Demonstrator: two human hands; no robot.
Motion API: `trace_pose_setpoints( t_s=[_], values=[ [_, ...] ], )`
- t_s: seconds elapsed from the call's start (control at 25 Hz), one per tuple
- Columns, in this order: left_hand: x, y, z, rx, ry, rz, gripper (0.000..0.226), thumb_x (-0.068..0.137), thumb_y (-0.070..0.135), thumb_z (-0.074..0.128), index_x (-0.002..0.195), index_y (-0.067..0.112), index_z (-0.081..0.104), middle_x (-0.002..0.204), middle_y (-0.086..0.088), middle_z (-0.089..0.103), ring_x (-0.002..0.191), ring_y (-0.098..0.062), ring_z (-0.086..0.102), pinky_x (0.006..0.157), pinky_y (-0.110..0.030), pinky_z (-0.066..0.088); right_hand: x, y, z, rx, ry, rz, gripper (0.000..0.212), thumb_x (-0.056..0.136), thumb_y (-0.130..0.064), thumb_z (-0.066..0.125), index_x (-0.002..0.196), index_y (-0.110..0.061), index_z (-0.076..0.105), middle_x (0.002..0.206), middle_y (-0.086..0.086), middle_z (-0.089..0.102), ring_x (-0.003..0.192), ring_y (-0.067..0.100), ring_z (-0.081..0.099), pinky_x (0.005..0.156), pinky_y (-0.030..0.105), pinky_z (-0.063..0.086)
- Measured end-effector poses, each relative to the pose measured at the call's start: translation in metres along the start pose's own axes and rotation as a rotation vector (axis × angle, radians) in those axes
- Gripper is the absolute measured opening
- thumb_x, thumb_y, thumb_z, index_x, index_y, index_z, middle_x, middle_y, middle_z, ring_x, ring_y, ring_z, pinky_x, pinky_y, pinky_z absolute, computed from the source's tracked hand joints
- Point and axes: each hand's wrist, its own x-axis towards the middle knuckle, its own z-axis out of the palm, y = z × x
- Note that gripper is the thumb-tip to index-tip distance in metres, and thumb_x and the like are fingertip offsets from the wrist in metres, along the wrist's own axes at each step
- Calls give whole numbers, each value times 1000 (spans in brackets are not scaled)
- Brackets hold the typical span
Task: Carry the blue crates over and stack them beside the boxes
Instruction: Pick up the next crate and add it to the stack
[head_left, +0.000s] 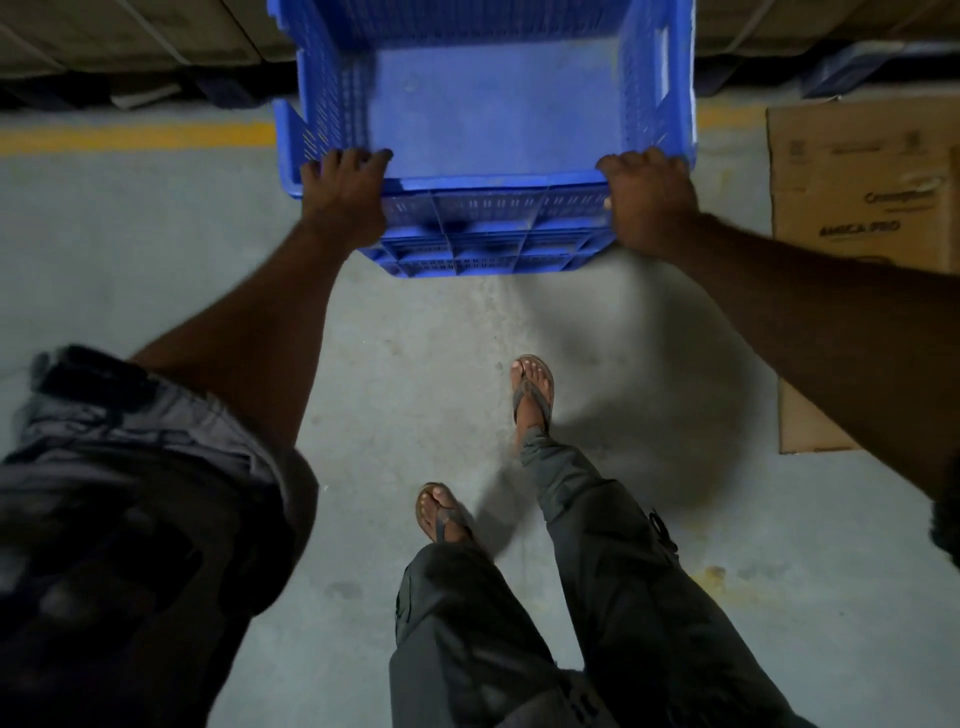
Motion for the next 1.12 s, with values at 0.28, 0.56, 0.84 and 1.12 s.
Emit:
trace_pose_setpoints(
  t_s=[0.28,0.56,0.84,1.12],
  values=[
    [-133,8,-78,-224,113,-69,70,87,20,60,151,20,32,144,-13,45,132,-38,41,105,-54,33,-116,-59,-57,472,256,166,37,90,-14,56,126,-16,61,125,13,64,116,35,56,98,39,46],
    [-291,47,-193,-429,319,38,65,86,33,64,146,28,39,143,-4,48,131,-32,44,102,-50,40,-294,-107,-146,620,545,134,32,86,-34,60,116,-25,65,120,0,67,113,24,59,97,34,46],
    [-437,107,-214,-393,390,204,69,86,45,64,147,32,35,143,-1,50,133,-29,44,102,-50,40,-487,-104,-129,551,592,102,38,87,-37,62,123,-26,61,127,3,62,117,30,53,101,36,40],
    [-598,187,-177,-327,308,320,67,87,47,64,147,31,38,142,0,50,131,-26,45,104,-46,36,-686,-97,-65,520,536,210,44,91,-37,63,133,-23,55,136,1,55,123,27,46,104,39,41]
  ],
)
